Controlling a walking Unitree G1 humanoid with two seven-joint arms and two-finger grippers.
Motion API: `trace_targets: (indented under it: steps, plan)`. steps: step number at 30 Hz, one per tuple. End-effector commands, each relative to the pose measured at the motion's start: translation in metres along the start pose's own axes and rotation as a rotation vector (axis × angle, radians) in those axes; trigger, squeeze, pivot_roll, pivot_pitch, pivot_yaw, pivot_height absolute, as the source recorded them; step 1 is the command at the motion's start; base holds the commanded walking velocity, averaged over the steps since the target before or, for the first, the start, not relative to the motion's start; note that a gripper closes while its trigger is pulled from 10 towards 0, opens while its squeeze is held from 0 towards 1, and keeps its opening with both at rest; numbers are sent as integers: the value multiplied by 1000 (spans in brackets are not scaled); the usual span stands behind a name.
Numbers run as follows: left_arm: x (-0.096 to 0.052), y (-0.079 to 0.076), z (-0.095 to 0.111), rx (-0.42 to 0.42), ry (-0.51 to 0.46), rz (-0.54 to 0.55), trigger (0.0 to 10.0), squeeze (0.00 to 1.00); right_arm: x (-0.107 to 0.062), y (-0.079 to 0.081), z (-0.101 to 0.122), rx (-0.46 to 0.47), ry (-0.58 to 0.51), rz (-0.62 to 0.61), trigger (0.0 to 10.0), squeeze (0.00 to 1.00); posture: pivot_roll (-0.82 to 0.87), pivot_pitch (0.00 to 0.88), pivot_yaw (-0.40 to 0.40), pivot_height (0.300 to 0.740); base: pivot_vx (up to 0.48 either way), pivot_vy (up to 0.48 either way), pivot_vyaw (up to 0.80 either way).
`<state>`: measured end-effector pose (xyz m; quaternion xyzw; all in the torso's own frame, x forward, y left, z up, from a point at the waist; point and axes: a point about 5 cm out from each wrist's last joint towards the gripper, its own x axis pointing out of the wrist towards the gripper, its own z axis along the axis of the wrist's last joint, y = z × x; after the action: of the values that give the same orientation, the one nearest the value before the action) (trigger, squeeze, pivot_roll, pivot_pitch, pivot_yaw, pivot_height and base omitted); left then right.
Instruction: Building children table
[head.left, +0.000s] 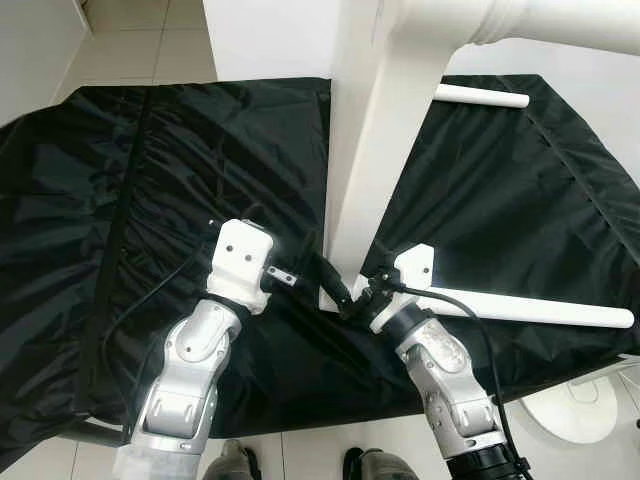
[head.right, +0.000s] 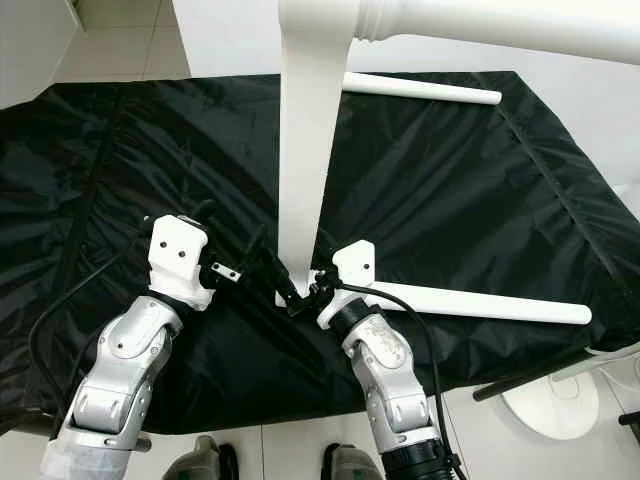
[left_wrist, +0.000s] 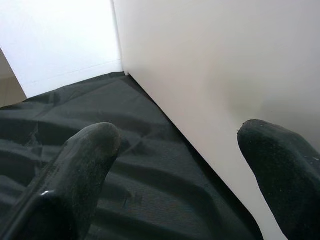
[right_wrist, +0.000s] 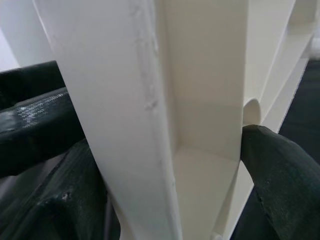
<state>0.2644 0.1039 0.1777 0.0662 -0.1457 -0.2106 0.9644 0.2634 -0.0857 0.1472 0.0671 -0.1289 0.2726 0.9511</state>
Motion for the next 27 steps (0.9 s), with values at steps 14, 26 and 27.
trace_targets:
  steps: [14, 26, 27]
  plan:
    - [-1, -2, -1, -2, 6, 24, 10000, 0, 18, 8, -4, -104, -31, -267, 10000, 0, -23, 124, 12, 740, 0, 0, 0]
    - [-1, -2, -1, 0, 9, 23, 10000, 0, 33, 7, -9, -101, -32, -289, 0, 0, -22, 126, 14, 740, 0, 0, 0]
    - [-1, -2, -1, 0, 9, 23, 10000, 0, 33, 7, -9, -101, -32, -289, 0, 0, -22, 126, 14, 740, 0, 0, 0]
